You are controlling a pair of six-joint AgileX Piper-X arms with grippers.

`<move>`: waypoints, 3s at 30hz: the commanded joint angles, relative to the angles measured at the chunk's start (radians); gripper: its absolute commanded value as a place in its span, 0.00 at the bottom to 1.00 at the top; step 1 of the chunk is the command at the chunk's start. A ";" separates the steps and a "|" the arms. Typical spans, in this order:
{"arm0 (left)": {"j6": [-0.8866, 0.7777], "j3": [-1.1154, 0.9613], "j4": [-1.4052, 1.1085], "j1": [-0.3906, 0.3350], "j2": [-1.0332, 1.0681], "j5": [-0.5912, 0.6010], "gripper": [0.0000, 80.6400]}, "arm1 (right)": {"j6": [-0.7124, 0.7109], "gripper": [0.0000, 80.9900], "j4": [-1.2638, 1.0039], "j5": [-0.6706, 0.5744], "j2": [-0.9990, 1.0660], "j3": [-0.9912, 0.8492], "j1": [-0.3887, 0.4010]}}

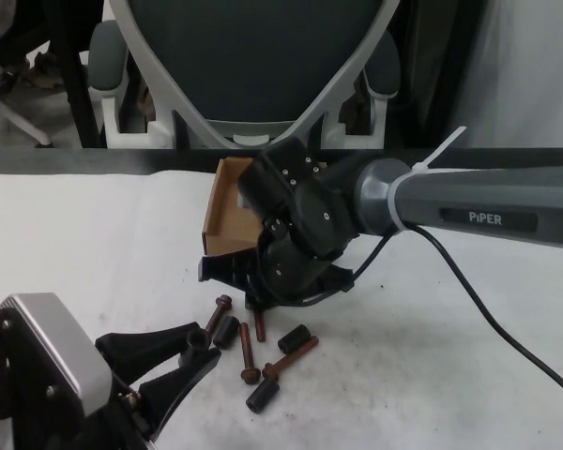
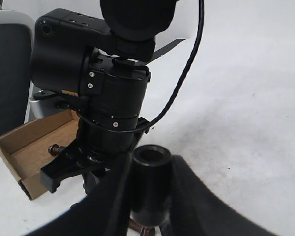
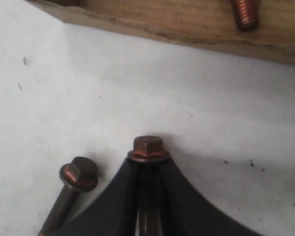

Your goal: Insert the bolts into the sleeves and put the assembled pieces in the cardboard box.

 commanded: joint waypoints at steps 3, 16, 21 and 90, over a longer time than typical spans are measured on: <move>-0.007 -0.012 -0.003 0.001 -0.012 -0.004 0.01 | -0.105 0.06 0.043 0.048 0.026 -0.004 -0.013; 0.057 -0.004 -0.003 0.001 -0.012 0.000 0.01 | -0.306 0.00 0.090 0.181 -0.018 -0.004 0.020; 0.137 -0.004 -0.003 0.001 -0.012 0.086 0.01 | -0.315 0.00 0.046 0.192 -0.087 -0.004 0.028; -0.113 -0.073 -0.369 0.001 0.376 0.343 0.01 | -0.454 0.00 -1.527 0.074 -0.932 1.191 0.327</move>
